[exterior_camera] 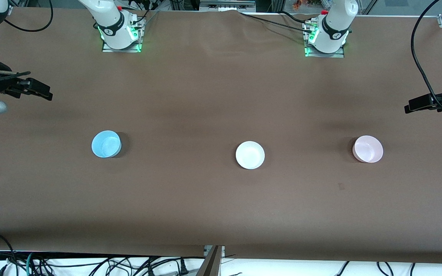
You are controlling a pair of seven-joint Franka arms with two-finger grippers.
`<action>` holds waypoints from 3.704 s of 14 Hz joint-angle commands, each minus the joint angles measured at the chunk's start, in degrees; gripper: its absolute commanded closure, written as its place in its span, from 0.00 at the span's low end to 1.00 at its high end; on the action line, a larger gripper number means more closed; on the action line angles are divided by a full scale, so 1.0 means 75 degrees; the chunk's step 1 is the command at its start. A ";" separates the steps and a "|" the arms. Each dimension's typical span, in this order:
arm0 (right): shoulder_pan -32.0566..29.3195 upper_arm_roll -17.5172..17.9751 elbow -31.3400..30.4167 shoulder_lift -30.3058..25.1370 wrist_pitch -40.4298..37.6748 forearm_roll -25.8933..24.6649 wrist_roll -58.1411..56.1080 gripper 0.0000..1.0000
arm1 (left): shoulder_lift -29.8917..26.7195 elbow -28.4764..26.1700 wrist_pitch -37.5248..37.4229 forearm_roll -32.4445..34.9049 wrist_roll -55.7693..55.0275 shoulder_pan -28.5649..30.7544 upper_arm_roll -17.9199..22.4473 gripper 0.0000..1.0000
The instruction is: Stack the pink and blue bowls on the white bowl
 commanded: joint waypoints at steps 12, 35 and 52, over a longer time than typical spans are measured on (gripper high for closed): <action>-0.0028 0.0016 0.0236 0.0093 -0.0174 0.0063 -0.0001 0.01 | 0.0106 0.0223 -0.0046 0.0169 -0.0040 0.0043 -0.0046 0.00; -0.0028 0.0016 0.0224 0.0093 -0.0174 0.0063 -0.0024 0.01 | 0.1990 -0.0129 0.1907 -0.0158 0.2748 0.2409 0.0024 0.00; -0.0063 0.0028 0.0259 0.0163 -0.0383 0.0122 -0.0785 0.01 | 0.3015 -0.2459 0.6083 -0.1753 0.2784 0.1883 0.0036 0.00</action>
